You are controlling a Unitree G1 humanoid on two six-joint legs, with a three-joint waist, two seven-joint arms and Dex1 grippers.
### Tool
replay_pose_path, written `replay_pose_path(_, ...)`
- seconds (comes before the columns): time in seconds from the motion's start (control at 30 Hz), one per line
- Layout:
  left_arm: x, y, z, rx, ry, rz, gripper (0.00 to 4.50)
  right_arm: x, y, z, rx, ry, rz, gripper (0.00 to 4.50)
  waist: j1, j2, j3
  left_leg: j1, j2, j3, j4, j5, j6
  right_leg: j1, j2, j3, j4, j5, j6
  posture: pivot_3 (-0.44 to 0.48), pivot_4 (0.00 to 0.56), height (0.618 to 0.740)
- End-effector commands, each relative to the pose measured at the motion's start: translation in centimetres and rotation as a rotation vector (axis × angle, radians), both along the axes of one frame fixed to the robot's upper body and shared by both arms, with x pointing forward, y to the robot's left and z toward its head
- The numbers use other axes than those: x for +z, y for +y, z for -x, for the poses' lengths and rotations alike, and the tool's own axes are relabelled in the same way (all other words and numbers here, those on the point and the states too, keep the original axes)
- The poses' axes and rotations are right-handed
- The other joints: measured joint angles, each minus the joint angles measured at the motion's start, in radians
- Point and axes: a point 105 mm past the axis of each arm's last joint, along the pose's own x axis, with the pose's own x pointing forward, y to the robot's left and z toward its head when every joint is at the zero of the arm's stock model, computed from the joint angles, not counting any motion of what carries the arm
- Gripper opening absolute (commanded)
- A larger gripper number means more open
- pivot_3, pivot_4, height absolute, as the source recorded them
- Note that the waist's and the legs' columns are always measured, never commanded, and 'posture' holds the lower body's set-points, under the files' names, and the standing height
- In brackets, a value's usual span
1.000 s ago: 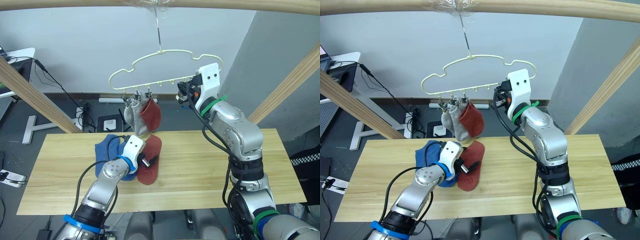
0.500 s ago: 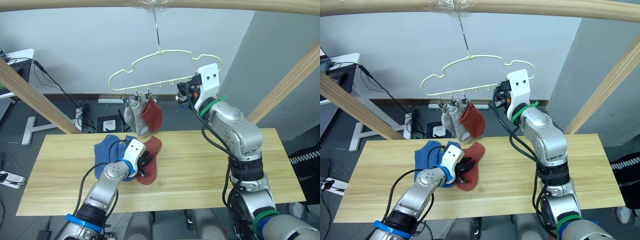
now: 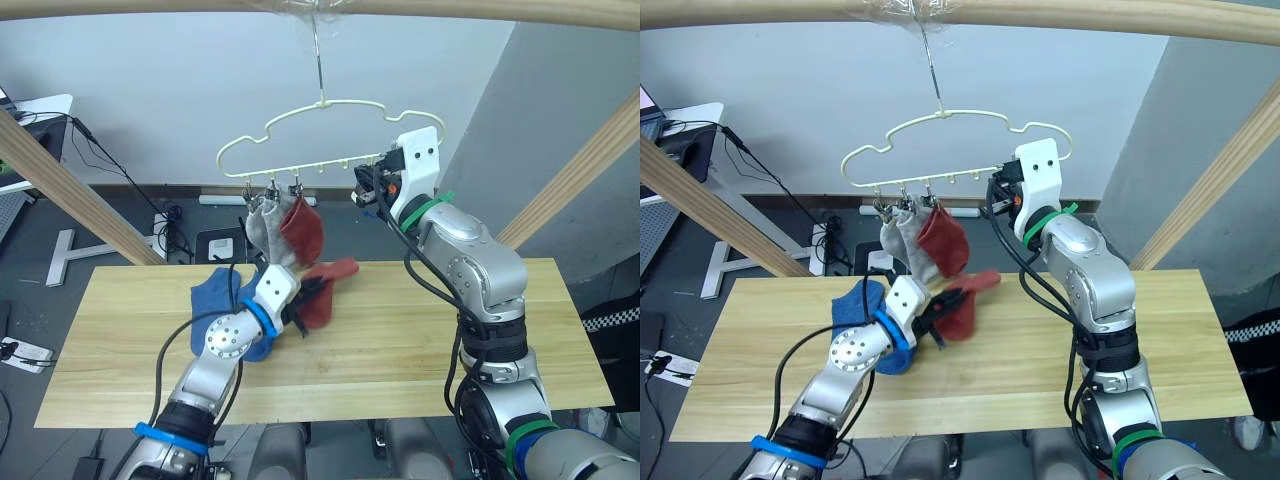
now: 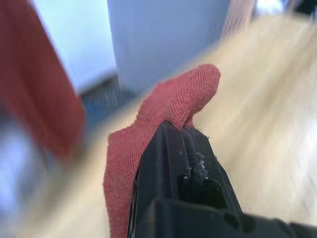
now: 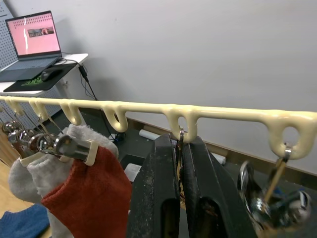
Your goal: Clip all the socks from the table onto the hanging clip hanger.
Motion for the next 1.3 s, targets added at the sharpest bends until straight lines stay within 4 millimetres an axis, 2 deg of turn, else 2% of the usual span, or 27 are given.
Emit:
replay_pose_path(0.03, 2.9, -0.8, 0.2, -0.045, -0.149, 0.04, 0.01, 2.5, 0.4, 1.2, 0.046, -0.085, -0.043, 0.0, -0.003, 0.0, 0.0, 0.0, 0.0, 0.0, 0.0, 0.0, 0.0, 0.0, 0.0, 0.0, 0.0, 0.0, 0.0, -0.054, 0.261, 0.72)
replay_pose_path(0.13, 4.3, -1.2, 0.1, -0.061, -0.229, 0.05, 0.01, 2.4, 0.6, 1.4, 0.058, -0.08, -0.045, 0.0, -0.004, 0.0, 0.0, 0.0, 0.0, 0.002, 0.0, 0.0, 0.0, 0.0, 0.0, 0.0, -0.001, 0.0, 0.0, -0.054, 0.261, 0.72)
replay_pose_path(0.27, 5.0, -1.2, 0.3, -0.06, -0.307, 0.042, 0.01, 2.4, 0.7, 1.5, 0.064, -0.071, -0.057, 0.0, -0.005, 0.0, 0.0, 0.0, 0.0, 0.001, 0.0, 0.0, 0.0, -0.001, 0.0, 0.0, -0.001, 0.0, 0.0, -0.054, 0.259, 0.72)
replay_pose_path(0.63, 5.4, -0.4, -0.2, 0.013, -0.39, 0.044, 0.01, 2.2, 0.7, 1.5, 0.057, -0.055, -0.065, 0.0, -0.006, 0.0, 0.0, 0.0, 0.0, 0.001, 0.0, 0.0, 0.0, -0.001, 0.0, 0.0, 0.0, 0.0, 0.0, -0.057, 0.252, 0.72)
replay_pose_path(1.1, 6.1, -1.5, -0.7, 0.037, -0.447, 0.092, 0.01, 1.7, 1.2, 1.9, 0.097, 0.023, -0.119, 0.0, -0.006, 0.0, 0.0, -0.001, 0.0, 0.001, 0.0, 0.0, 0.0, -0.001, 0.0, 0.0, 0.0, 0.0, 0.0, -0.057, 0.239, 0.72)
replay_pose_path(1.3, 6.4, -1.5, -0.6, 0.044, -0.468, 0.102, 0.01, 1.8, 0.8, 1.7, 0.065, -0.001, -0.094, 0.0, -0.005, 0.0, 0.0, -0.001, 0.0, 0.001, 0.0, 0.0, 0.0, -0.001, 0.0, 0.0, 0.0, 0.0, 0.0, -0.055, 0.238, 0.72)
